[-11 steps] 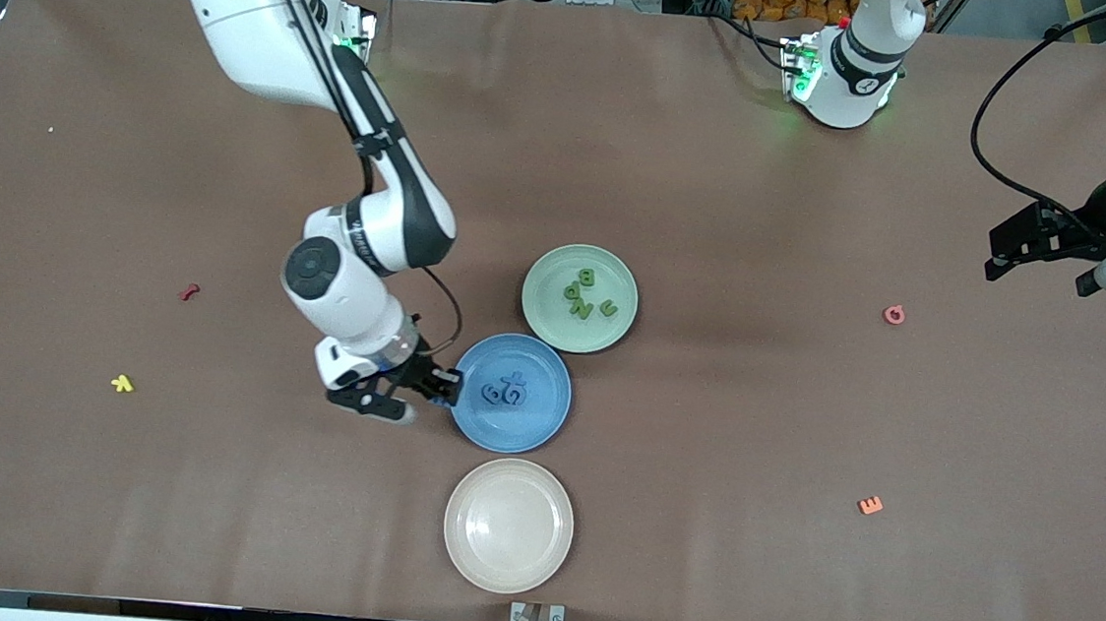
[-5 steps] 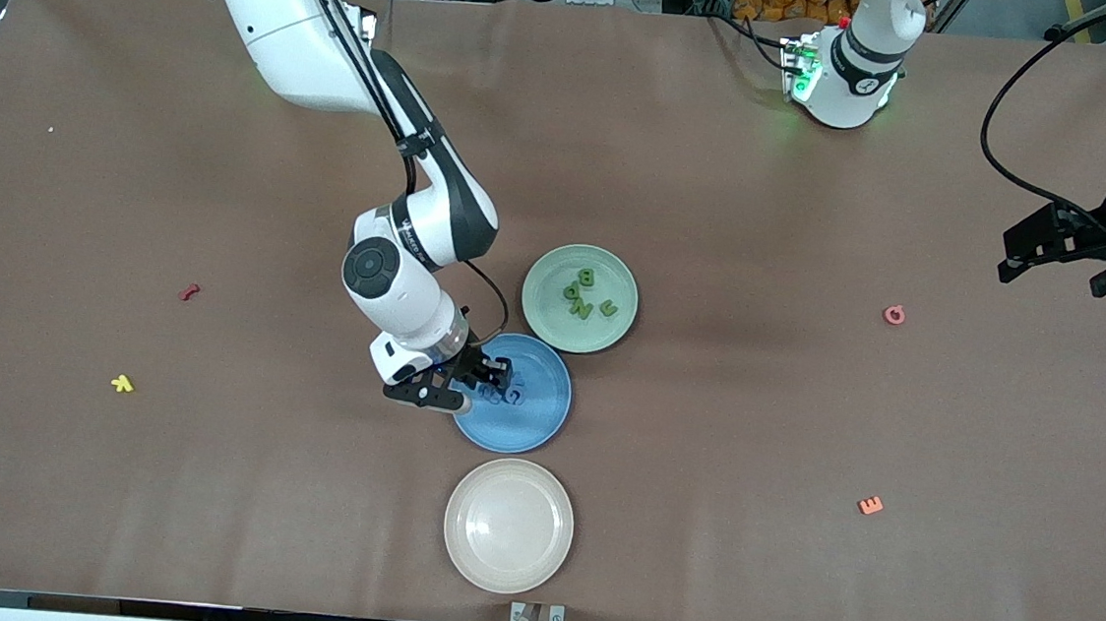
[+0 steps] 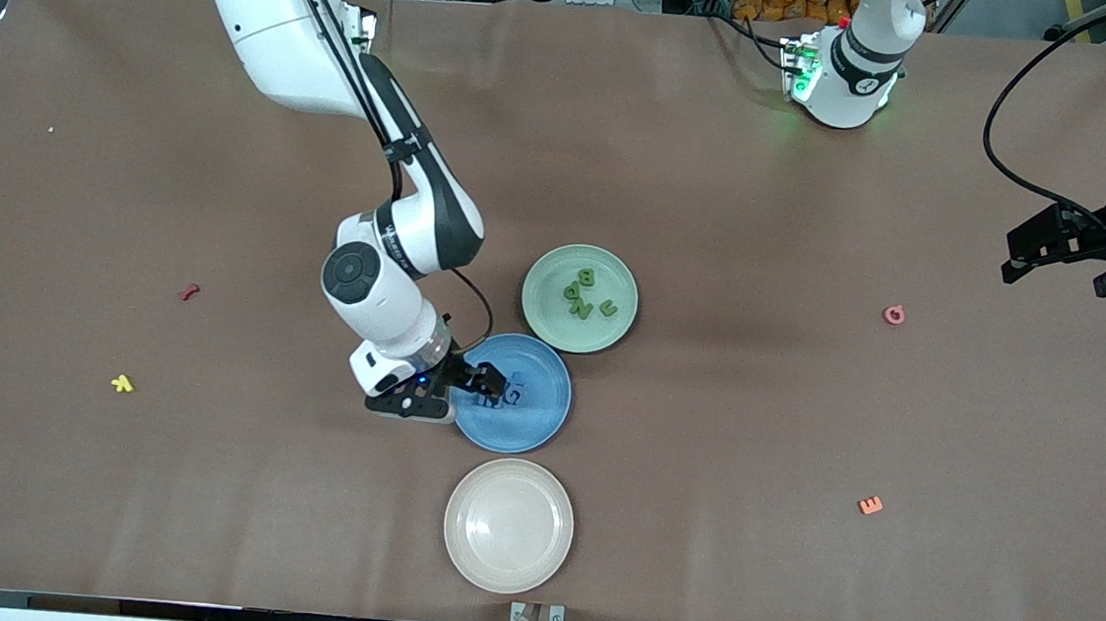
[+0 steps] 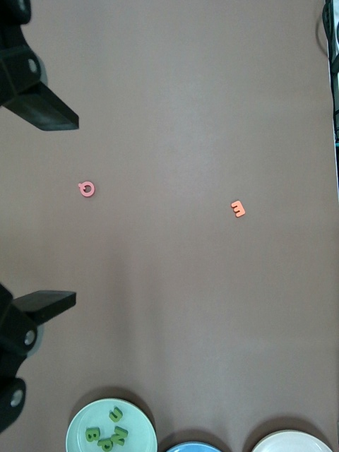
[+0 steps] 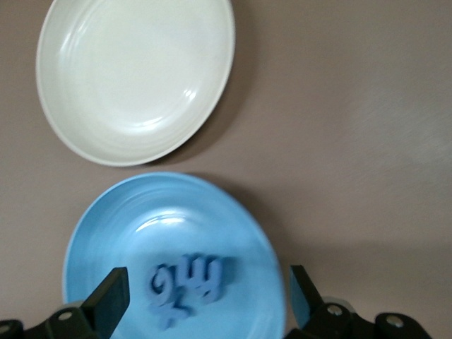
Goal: Sort letters by color into matching plates
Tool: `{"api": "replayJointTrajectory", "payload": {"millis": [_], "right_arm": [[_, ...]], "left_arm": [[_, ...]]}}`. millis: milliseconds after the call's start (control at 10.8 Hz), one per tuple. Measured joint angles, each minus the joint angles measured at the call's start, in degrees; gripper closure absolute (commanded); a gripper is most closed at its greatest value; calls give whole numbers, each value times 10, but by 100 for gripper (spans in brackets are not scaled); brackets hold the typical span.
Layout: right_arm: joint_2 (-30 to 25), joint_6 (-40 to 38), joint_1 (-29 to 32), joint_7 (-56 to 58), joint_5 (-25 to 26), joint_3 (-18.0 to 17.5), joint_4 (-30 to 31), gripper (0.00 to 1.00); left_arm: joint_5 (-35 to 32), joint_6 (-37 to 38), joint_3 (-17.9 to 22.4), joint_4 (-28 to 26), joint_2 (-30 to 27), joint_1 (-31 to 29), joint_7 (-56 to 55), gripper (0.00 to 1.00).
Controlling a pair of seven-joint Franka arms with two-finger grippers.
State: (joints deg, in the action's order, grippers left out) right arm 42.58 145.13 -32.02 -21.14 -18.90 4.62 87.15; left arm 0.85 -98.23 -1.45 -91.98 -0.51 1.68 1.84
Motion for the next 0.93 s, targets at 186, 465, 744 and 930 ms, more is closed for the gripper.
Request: {"api": "replayJointTrajectory", "payload": {"millis": [186,465,744,930], "right_arm": [[-3,-24,16,41,0,27,-4,0],[-6,-57,68,104,0,55,-8,0],[-26,-93,131,172,0,74,-12,0],[-45,-111,176,208,0,77,-12,0]], "left_arm": [[0,0,0,0,0,0,0,0],[1,0,-1,0,0,1,0,0],[2,0,-3,0,6,6,0,0],[3,0,-4,0,9,6,0,0]]}}
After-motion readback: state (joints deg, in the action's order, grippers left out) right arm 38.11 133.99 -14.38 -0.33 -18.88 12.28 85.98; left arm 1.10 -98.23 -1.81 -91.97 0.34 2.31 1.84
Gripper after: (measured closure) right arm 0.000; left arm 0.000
